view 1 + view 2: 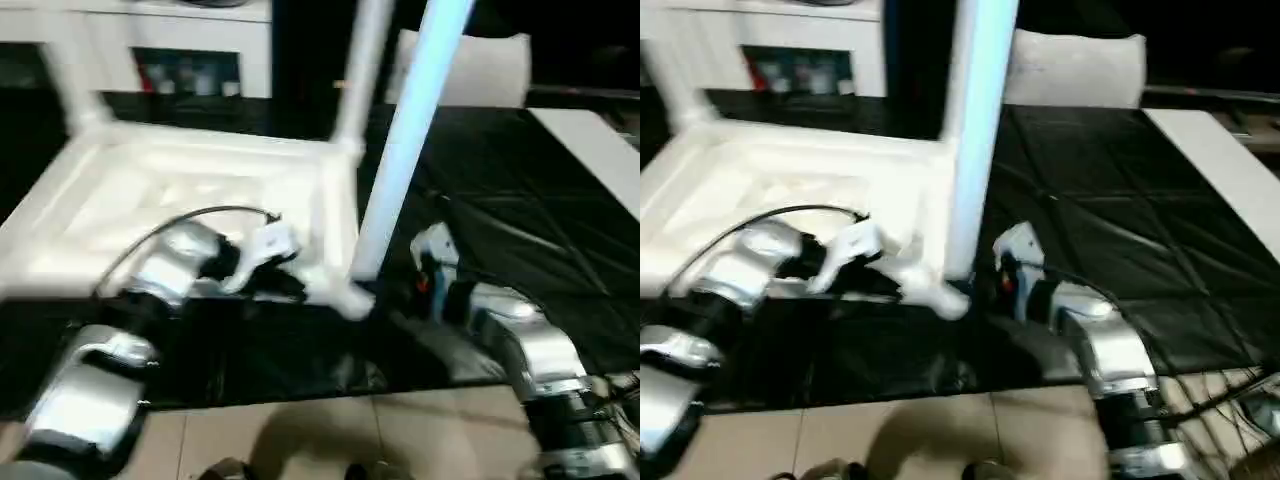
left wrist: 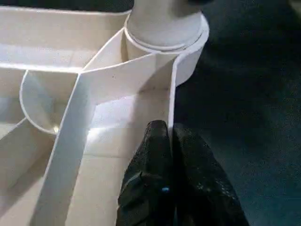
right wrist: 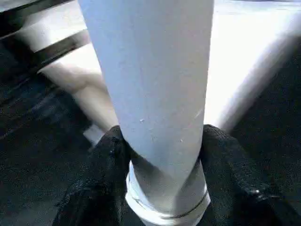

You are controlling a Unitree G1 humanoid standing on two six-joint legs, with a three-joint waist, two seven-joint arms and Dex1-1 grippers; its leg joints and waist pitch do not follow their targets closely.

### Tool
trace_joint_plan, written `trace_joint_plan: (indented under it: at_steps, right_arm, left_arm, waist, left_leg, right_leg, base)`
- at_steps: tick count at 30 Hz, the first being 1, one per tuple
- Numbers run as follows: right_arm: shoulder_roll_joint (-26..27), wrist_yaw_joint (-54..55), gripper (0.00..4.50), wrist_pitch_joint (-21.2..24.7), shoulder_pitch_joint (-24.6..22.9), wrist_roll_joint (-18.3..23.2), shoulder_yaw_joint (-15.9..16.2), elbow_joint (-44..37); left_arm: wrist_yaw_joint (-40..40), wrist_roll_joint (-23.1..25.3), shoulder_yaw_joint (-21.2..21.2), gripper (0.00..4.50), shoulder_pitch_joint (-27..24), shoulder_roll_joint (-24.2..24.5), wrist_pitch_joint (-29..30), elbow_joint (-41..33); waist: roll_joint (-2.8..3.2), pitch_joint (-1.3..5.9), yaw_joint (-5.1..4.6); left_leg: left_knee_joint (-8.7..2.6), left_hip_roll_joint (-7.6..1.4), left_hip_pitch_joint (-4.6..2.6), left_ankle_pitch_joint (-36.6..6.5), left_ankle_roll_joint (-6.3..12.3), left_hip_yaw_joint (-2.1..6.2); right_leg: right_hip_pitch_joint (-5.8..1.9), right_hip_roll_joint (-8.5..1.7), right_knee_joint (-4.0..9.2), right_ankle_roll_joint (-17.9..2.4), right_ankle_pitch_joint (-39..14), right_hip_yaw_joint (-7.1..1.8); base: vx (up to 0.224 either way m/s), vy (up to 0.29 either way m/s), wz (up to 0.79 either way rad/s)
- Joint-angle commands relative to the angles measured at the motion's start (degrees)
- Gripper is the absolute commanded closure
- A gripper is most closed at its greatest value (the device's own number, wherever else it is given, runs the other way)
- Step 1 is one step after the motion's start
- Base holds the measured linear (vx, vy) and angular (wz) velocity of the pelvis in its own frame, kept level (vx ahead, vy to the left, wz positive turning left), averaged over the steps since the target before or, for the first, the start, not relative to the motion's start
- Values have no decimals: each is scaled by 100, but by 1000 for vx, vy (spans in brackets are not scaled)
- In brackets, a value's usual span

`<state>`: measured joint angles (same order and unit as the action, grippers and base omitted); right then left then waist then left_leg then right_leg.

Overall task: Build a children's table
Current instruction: Rotate leg to tighten

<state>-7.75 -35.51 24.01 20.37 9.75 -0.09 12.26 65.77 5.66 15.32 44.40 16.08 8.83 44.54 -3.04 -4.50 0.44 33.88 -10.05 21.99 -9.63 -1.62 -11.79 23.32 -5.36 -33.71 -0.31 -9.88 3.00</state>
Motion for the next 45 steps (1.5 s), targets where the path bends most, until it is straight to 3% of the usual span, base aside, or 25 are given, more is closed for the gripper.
trace_joint_plan:
  at_steps: [1, 3, 5, 7, 11, 12, 16, 18, 23, 24, 28, 30, 31, 33, 36, 38, 39, 40, 41, 42, 44, 45]
  right_arm:
    - [507, 385, 259, 268, 204, 64, 479, 26]
    - [767, 844, 259, 310, 286, 13, 404, 65]
    - [930, 1201, 259, 190, 353, -107, 332, 115]
    - [1026, 1366, 203, 79, 333, -74, 204, 46]
    - [1055, 1521, 160, 65, 218, -102, 33, -138]
    - [963, 1548, 153, -26, 128, -134, 2, -221]
    - [673, 1396, 116, -234, -169, -185, -13, -495]
    - [587, 1315, 101, -262, -310, -161, -37, -629]
    - [199, 686, 64, -417, -915, 214, -260, -1307]
    - [101, 569, 50, -370, -1043, 325, -302, -1490]
    - [-218, 197, 28, 70, -1387, 731, -375, -2127]
    - [-463, -184, 5, 152, -1627, 904, -238, -2582]
    - [-505, -246, 0, 193, -1678, 963, -215, -2682]
    - [-596, -365, 0, 275, -1787, 1118, -171, -2901]
    - [-711, -541, 0, 493, -1903, 1440, -19, -3338]
    - [-656, -463, 0, 566, -1858, 1450, 64, -3426]
    - [-569, -362, 0, 592, -1778, 1401, 125, -3431]
    - [-474, -257, 0, 574, -1684, 1329, 169, -3379]
    - [-268, -11, 0, 520, -1456, 1192, 227, -3211]
    - [-196, 80, 0, 505, -1373, 1141, 243, -3143]
    - [-138, 177, 0, 488, -1306, 1081, 246, -3079]
    - [72, 467, 0, 430, -1023, 968, 261, -2791]
  left_arm:
    - [-383, -346, 30, 450, 183, -714, 78, -149]
    - [-692, -290, -12, 450, 229, -902, 13, -96]
    - [-819, -144, 63, 450, 248, -941, -192, -59]
    - [-776, 11, 158, 450, 246, -847, -360, -33]
    - [-621, 137, 208, 450, 213, -659, -568, -31]
    - [-554, 159, 217, 450, 194, -568, -724, -23]
    - [-381, 188, 241, 450, 160, -370, -1172, 18]
    - [-298, 213, 255, 450, 146, -296, -1391, 42]
    - [-206, -37, 7, 450, 113, -168, -1548, 53]
    - [-96, -211, -107, 406, 85, -173, -1427, -23]
    - [146, -688, -374, 389, -60, -172, -1076, -376]
    - [222, -932, -502, 359, -223, -142, -864, -712]
    - [216, -984, -542, 351, -261, -138, -783, -789]
    - [248, -1073, -587, 345, -375, -78, -632, -1009]
    - [289, -1203, -697, 314, -782, 230, -120, -1735]
    - [244, -1215, -748, 307, -1061, 472, 190, -2163]
    - [221, -1220, -785, 295, -1305, 690, 443, -2519]
    - [188, -1180, -825, 295, -1500, 864, 608, -2767]
    - [101, -1131, -967, 280, -1887, 1157, 874, -3236]
    - [67, -1126, -1028, 264, -2013, 1240, 966, -3386]
    - [43, -1142, -1085, 263, -2109, 1293, 1063, -3510]
    - [-44, -1196, -1288, 241, -2522, 1510, 1461, -4053]
  waist:
    - [-2, 347, -28]
    - [8, 358, -69]
    - [13, 360, -74]
    - [45, 375, -70]
    - [59, 399, -47]
    - [28, 406, -48]
    - [22, 432, 14]
    - [18, 442, 67]
    - [27, 468, 171]
    - [29, 461, 187]
    - [7, 442, 206]
    - [-6, 408, 205]
    - [-6, 408, 205]
    - [-4, 398, 164]
    - [14, 399, 125]
    - [43, 396, 94]
    - [66, 384, 93]
    - [68, 388, 79]
    - [87, 374, 26]
    - [99, 378, -8]
    - [114, 369, -7]
    - [131, 368, 27]
  left_leg:
    - [-508, -316, -164, -2382, -353, 283]
    - [-518, -314, -135, -2274, -273, 273]
    - [-509, -308, -152, -2168, -186, 239]
    - [-505, -303, -155, -2049, -117, 215]
    - [-505, -320, -141, -1723, -17, 191]
    - [-499, -320, -139, -1669, 3, 183]
    - [-463, -308, -124, -1263, 154, 150]
    - [-447, -313, -129, -997, 317, 134]
    - [-429, -344, -169, -785, 443, 115]
    - [-432, -346, -170, -823, 428, 113]
    - [-445, -343, -146, -1052, 369, 119]
    - [-463, -351, -145, -1452, 241, 133]
    - [-463, -351, -145, -1452, 241, 133]
    - [-481, -334, -138, -1684, 110, 158]
    - [-506, -357, -141, -1745, 29, 181]
    - [-509, -346, -151, -1770, -19, 176]
    - [-509, -355, -191, -1882, -70, 176]
    - [-518, -362, -181, -1900, -111, 190]
    - [-554, -351, -156, -1960, -209, 200]
    - [-551, -347, -181, -2060, -283, 201]
    - [-528, -337, -226, -2132, -314, 184]
    - [-535, -344, -234, -2134, -352, 185]
  right_leg:
    - [-102, -379, 536, -735, -3135, -190]
    - [-119, -365, 528, -792, -2817, -195]
    - [-99, -356, 537, -837, -2535, -219]
    - [-116, -346, 530, -907, -2214, -232]
    - [-160, -321, 445, -1075, -1596, -239]
    - [-168, -319, 436, -1104, -1507, -238]
    - [-210, -331, 392, -1174, -1099, -245]
    - [-223, -326, 353, -1226, -775, -245]
    - [-224, -319, 287, -1380, -411, -236]
    - [-230, -318, 294, -1388, -459, -233]
    - [-246, -342, 317, -1411, -807, -232]
    - [-237, -354, 399, -1202, -1514, -235]
    - [-237, -354, 399, -1202, -1514, -235]
    - [-217, -350, 462, -987, -2079, -228]
    - [-204, -328, 452, -895, -2148, -236]
    - [-162, -299, 457, -881, -2130, -237]
    - [-120, -300, 467, -900, -2169, -246]
    - [-131, -300, 445, -911, -2158, -243]
    - [-114, -271, 424, -896, -2146, -240]
    - [-91, -259, 418, -889, -2194, -236]
    - [-48, -251, 436, -884, -2206, -254]
    - [-45, -253, 411, -896, -2075, -271]
  base:
    - [0, 0, 0]
    - [0, 0, 0]
    - [0, 0, 0]
    - [0, 0, 0]
    - [0, 0, 0]
    - [0, 0, 0]
    - [0, 0, 0]
    - [0, 0, 0]
    - [0, 0, 0]
    - [0, 0, 0]
    - [0, 0, 0]
    - [0, 0, 0]
    - [0, 0, 0]
    - [0, 0, 0]
    - [0, 0, 0]
    - [0, 0, 0]
    - [0, 0, 0]
    - [0, 0, 0]
    - [0, 0, 0]
    - [0, 0, 0]
    - [0, 0, 0]
    - [0, 0, 0]
